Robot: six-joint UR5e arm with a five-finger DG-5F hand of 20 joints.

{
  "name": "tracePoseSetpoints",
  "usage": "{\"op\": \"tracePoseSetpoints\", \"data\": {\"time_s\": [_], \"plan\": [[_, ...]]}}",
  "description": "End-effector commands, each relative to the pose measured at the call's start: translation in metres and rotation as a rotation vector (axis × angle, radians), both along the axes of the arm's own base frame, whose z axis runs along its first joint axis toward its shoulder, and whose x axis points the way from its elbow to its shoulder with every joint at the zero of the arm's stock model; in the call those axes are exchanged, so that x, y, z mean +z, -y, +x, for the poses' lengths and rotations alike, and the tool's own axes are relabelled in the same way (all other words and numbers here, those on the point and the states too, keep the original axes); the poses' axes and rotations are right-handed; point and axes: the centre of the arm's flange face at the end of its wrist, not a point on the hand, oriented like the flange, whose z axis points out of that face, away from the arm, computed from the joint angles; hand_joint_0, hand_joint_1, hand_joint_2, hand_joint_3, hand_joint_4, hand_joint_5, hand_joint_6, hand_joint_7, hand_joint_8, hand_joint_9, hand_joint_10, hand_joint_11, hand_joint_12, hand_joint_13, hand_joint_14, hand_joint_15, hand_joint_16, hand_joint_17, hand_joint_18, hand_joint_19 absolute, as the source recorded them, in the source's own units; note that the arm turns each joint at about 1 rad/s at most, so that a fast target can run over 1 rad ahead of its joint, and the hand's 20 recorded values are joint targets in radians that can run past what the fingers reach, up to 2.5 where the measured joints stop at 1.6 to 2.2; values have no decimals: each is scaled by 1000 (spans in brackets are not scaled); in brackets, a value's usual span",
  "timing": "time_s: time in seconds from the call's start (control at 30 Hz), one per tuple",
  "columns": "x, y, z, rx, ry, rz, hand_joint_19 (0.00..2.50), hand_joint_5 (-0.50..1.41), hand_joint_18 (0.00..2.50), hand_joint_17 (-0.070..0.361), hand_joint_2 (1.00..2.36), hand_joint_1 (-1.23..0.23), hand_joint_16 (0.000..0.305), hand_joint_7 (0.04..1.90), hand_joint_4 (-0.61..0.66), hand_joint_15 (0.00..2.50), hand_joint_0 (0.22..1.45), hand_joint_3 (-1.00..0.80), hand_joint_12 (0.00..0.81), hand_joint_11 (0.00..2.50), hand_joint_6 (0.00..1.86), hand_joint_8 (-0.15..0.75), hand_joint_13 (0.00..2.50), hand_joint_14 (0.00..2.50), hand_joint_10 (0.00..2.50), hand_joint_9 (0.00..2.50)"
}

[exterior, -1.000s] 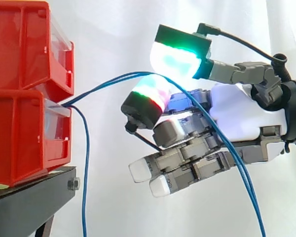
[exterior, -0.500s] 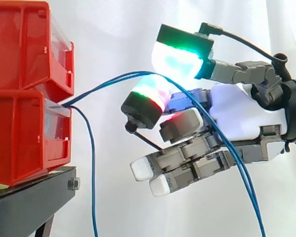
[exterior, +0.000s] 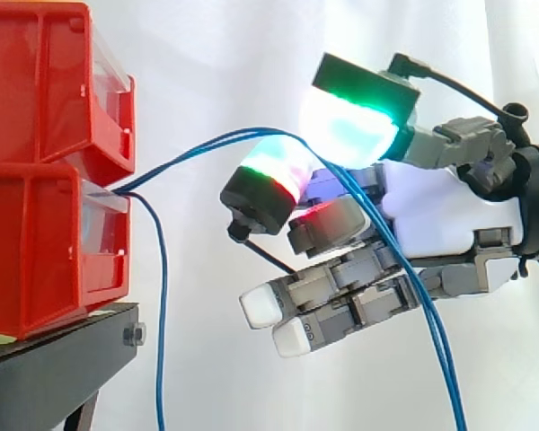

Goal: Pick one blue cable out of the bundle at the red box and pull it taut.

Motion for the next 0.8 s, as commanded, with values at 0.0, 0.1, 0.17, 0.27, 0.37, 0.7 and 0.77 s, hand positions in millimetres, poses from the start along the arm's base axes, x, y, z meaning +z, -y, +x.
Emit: {"op": "tracePoseSetpoints", "data": {"time_s": [0.0, 0.1, 0.17, 0.27, 0.37, 0.7, 0.77], "plan": [[0, 1, 0, -1, 0, -1, 319, -177, 503, 111, 1000, -973, 49, 992, -2, 418, 732, -500, 324, 1403, 905, 240, 665, 18, 8, 986], [0, 1, 0, -1, 0, -1, 351, -176, 501, 111, 1000, -967, 49, 1004, 18, 447, 623, -500, 323, 1415, 905, 248, 663, 18, 8, 982], [0, 1, 0, -1, 0, -1, 371, -174, 505, 115, 1000, -943, 51, 997, 40, 450, 550, -500, 331, 1415, 907, 266, 666, 18, 8, 988], [-1, 1, 0, -1, -1, -2, 399, -167, 520, 126, 1000, -840, 56, 979, 62, 459, 475, -500, 357, 1402, 907, 299, 688, 17, 5, 1030], [0, 1, 0, -1, 0, -1, 421, -161, 514, 125, 1000, -686, 56, 992, 68, 469, 486, -500, 355, 1392, 901, 301, 704, 17, 7, 1052], [-1, 1, 0, -1, 0, 0, 424, -160, 513, 113, 1012, -763, 50, 1072, 50, 482, 618, -305, 331, 1431, 905, 275, 719, 19, 9, 1064], [0, 1, 0, -1, 0, -1, 421, -160, 532, 113, 1012, -789, 50, 1056, 58, 480, 628, -288, 331, 1441, 908, 272, 726, 20, 9, 1060]]}}
